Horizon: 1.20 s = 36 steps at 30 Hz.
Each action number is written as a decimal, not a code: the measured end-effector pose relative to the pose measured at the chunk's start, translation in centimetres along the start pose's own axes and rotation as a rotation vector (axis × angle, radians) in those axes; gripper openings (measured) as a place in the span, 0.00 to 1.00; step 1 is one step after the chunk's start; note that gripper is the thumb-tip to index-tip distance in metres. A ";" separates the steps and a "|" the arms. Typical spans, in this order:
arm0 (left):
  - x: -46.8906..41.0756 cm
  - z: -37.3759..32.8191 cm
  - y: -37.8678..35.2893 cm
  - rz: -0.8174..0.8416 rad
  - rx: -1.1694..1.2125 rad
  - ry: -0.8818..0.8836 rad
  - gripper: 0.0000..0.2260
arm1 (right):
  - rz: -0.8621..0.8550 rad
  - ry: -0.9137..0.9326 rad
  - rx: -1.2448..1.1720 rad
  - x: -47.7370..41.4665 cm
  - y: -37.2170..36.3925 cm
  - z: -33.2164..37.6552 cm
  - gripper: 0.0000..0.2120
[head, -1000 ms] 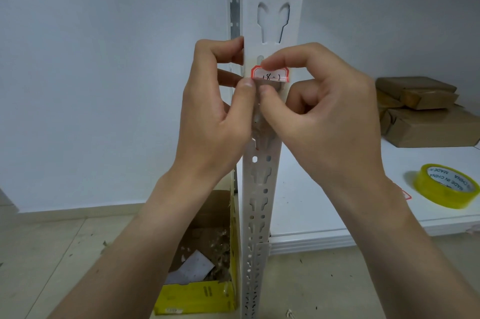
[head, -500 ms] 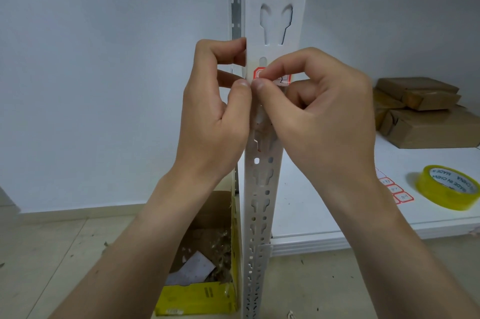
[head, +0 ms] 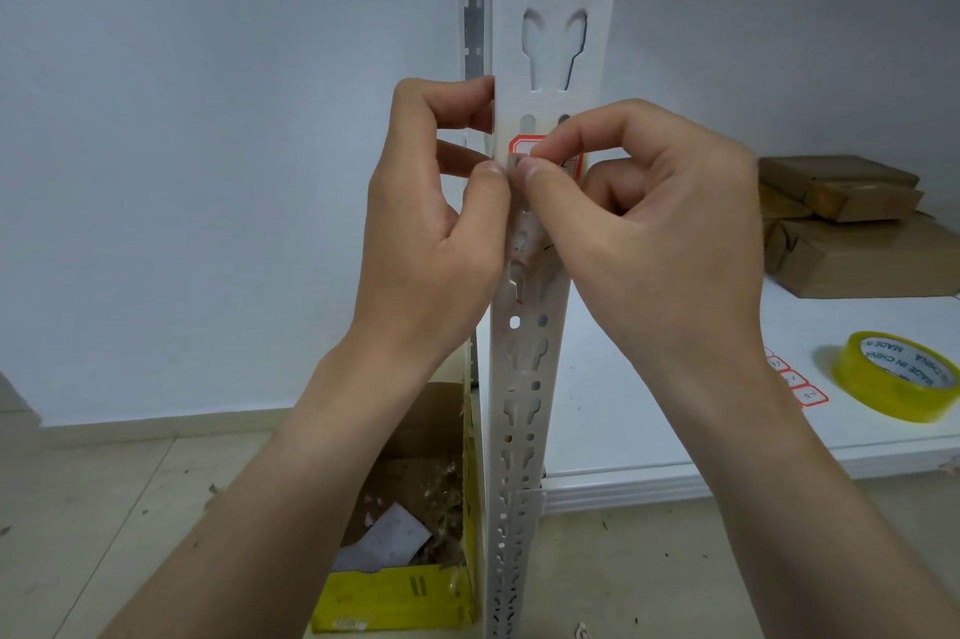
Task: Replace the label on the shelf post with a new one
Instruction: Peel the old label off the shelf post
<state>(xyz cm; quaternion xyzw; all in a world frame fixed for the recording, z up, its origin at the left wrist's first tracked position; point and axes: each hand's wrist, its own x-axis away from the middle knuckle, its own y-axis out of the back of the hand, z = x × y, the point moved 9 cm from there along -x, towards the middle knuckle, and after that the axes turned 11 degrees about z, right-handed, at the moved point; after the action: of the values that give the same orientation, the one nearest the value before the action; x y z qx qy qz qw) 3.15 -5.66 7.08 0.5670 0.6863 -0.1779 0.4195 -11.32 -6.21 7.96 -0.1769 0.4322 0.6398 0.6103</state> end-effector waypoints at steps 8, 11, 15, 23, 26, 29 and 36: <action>0.0 -0.1 0.2 -0.011 -0.023 -0.008 0.11 | 0.007 -0.015 -0.006 0.0 -0.1 -0.1 0.04; 0.0 -0.1 0.2 -0.019 -0.043 -0.016 0.11 | 0.016 -0.024 -0.012 0.0 -0.1 -0.1 0.04; 0.0 -0.1 0.2 -0.025 -0.056 -0.024 0.11 | 0.033 -0.048 -0.036 0.2 -0.4 -0.3 0.04; 0.0 -0.2 0.4 -0.038 -0.065 -0.025 0.10 | 0.043 -0.074 -0.064 0.3 -0.4 -0.3 0.03; 0.0 -0.2 0.3 -0.040 -0.068 -0.020 0.10 | 0.041 -0.079 -0.079 0.3 -0.3 -0.4 0.04; 0.0 -0.2 0.3 -0.042 -0.079 -0.025 0.10 | 0.039 -0.076 -0.082 0.3 -0.2 -0.3 0.04; 0.0 -0.1 0.3 -0.039 -0.075 -0.020 0.10 | 0.042 -0.082 -0.090 0.4 -0.3 -0.3 0.04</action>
<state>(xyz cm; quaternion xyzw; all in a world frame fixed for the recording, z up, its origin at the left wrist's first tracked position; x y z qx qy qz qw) 3.37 -5.46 7.23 0.5354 0.6992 -0.1658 0.4438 -11.21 -6.25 7.43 -0.1688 0.3813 0.6780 0.6054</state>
